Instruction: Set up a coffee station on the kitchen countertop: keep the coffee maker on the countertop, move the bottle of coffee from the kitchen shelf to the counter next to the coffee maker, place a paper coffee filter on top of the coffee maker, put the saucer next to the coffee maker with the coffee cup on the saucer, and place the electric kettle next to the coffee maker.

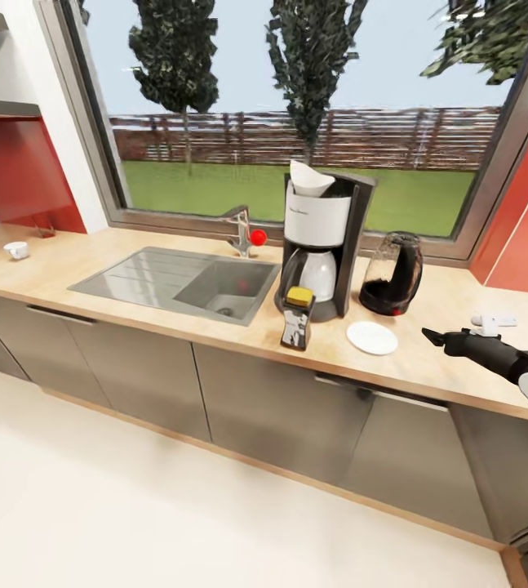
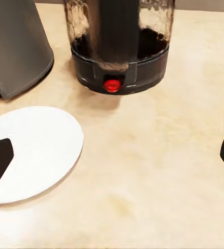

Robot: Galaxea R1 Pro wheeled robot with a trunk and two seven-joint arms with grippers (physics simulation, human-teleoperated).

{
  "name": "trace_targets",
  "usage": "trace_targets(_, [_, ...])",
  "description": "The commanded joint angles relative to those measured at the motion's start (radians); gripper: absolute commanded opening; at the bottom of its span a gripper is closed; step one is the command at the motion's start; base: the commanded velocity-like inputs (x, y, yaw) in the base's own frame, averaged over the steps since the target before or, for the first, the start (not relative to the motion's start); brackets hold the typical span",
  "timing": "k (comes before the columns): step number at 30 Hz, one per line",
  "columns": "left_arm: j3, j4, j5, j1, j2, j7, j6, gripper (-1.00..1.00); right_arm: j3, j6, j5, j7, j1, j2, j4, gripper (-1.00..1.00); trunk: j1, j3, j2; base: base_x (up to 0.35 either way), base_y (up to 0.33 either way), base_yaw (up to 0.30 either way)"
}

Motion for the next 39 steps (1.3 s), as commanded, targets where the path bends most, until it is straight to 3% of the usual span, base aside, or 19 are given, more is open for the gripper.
trace_targets(1, [-0.008, -0.001, 0.010, 0.001, 0.000, -0.002, 0.005, 1.00, 0.002, 0.002, -0.005, -0.002, -0.001, -0.001, 0.000, 1.00, 0.000, -0.001, -0.001, -0.293, 0.000, 0.000])
trace_targets(16, [-0.008, -0.001, 0.010, 0.001, 0.000, -0.002, 0.005, 1.00, 0.002, 0.002, -0.006, 0.004, -0.001, -0.002, -0.003, 1.00, 0.000, -0.001, -0.001, -0.316, 0.000, 0.000])
trace_targets(20, [-0.008, -0.001, 0.010, 0.001, 0.000, -0.002, 0.005, 1.00, 0.002, 0.004, -0.006, 0.142, 0.000, -0.004, -0.005, 1.00, 0.000, -0.001, -0.001, -0.076, 0.000, 0.000])
trace_targets(21, [-0.008, -0.001, 0.010, 0.001, 0.000, -0.002, 0.005, 1.00, 0.002, 0.005, -0.005, 0.218, 0.004, -0.005, -0.004, 1.00, 0.000, -0.001, -0.001, -0.031, 0.000, 0.000])
trace_targets(26, [-0.008, -0.001, 0.010, 0.001, 0.000, -0.002, 0.005, 1.00, 0.002, 0.033, -0.001, 0.378, 0.026, -0.014, -0.003, 1.00, 0.000, -0.001, -0.001, -0.017, 0.000, 0.000])
trace_targets(31, [-0.008, -0.001, 0.010, 0.001, 0.000, -0.002, 0.005, 1.00, 0.002, 0.061, 0.075, 0.578, 0.075, -0.024, -0.005, 1.00, 0.000, -0.001, -0.001, -0.004, 0.000, 0.000])
trace_targets(34, [-0.009, -0.001, 0.010, 0.001, 0.000, -0.002, 0.005, 1.00, 0.002, 0.064, 0.173, 0.697, 0.106, -0.025, -0.006, 1.00, 0.000, -0.001, -0.001, -0.002, 0.000, 0.000])
trace_targets(35, [-0.009, -0.001, 0.010, 0.001, 0.000, -0.002, 0.005, 1.00, 0.003, 0.065, 0.248, 0.769, 0.129, -0.023, -0.006, 1.00, 0.000, -0.001, -0.001, 0.000, 0.000, 0.000])
trace_targets(39, [-0.009, -0.001, 0.010, 0.001, 0.000, -0.002, 0.005, 1.00, 0.004, 0.065, 0.353, 0.867, 0.173, -0.020, -0.001, 1.00, 0.000, -0.001, -0.001, 0.000, 0.000, 0.000])
